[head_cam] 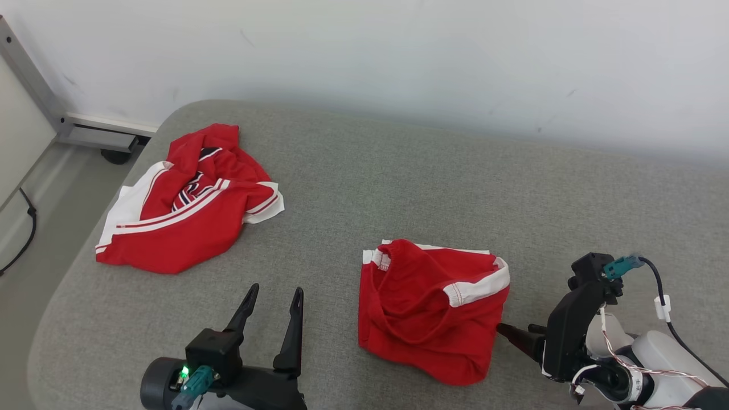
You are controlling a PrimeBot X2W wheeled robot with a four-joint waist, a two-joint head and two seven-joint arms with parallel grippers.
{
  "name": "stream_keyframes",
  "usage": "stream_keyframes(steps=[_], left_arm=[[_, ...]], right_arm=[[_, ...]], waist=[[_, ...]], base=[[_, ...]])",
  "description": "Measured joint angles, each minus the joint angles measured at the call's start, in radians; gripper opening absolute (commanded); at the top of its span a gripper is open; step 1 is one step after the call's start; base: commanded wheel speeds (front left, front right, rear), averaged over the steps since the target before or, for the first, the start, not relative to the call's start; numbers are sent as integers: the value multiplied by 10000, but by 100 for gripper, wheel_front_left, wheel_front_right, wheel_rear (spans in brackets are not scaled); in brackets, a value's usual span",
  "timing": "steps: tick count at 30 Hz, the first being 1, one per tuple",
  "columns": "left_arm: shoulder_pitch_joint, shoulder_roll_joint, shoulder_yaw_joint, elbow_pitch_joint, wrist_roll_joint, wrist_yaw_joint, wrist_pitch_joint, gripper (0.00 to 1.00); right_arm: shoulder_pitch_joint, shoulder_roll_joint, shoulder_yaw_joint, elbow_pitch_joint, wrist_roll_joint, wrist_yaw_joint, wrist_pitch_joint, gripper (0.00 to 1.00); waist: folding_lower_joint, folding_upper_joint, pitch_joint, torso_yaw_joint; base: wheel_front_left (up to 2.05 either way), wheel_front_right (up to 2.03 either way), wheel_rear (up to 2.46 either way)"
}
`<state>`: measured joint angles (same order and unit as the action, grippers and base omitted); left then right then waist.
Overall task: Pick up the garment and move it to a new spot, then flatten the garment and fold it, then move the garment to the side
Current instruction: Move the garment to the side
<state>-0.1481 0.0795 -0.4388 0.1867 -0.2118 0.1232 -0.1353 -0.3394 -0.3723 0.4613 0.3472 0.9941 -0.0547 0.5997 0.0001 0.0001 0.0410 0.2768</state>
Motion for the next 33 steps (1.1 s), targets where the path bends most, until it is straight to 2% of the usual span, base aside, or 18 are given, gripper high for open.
stream_keyframes(steps=[13,22,23,24,25,30,33], left_arm=[[-45,-105,-44,10,-48,2,40,100],[-201,-146,-88,115,-77,8,38,100],[-266,-157,-104,138,-82,8,38,100],[-293,-167,-117,151,-94,8,38,100],[-299,-173,-123,182,-104,8,36,100],[-299,-180,-111,274,-171,8,13,100],[-298,-184,-92,332,-182,8,12,100]], right_arm=[[-430,481,-117,813,107,-330,165,100],[-927,675,146,1452,-13,-424,443,100],[-997,715,148,1511,-12,-424,476,78],[-1040,757,148,1542,-12,-424,506,18],[-1067,819,142,1599,0,-424,514,0],[-1232,966,144,1728,86,-408,537,0],[-1244,894,75,1732,90,-270,566,0]], waist=[[0,0,220,427],[0,0,409,564],[0,0,420,581],[1,-1,429,601],[0,0,436,620],[1,0,433,643],[0,0,411,621]], base=[[0,0,0],[0,0,0],[0,0,0],[0,0,0],[0,0,0],[0,0,0],[0,0,0]])
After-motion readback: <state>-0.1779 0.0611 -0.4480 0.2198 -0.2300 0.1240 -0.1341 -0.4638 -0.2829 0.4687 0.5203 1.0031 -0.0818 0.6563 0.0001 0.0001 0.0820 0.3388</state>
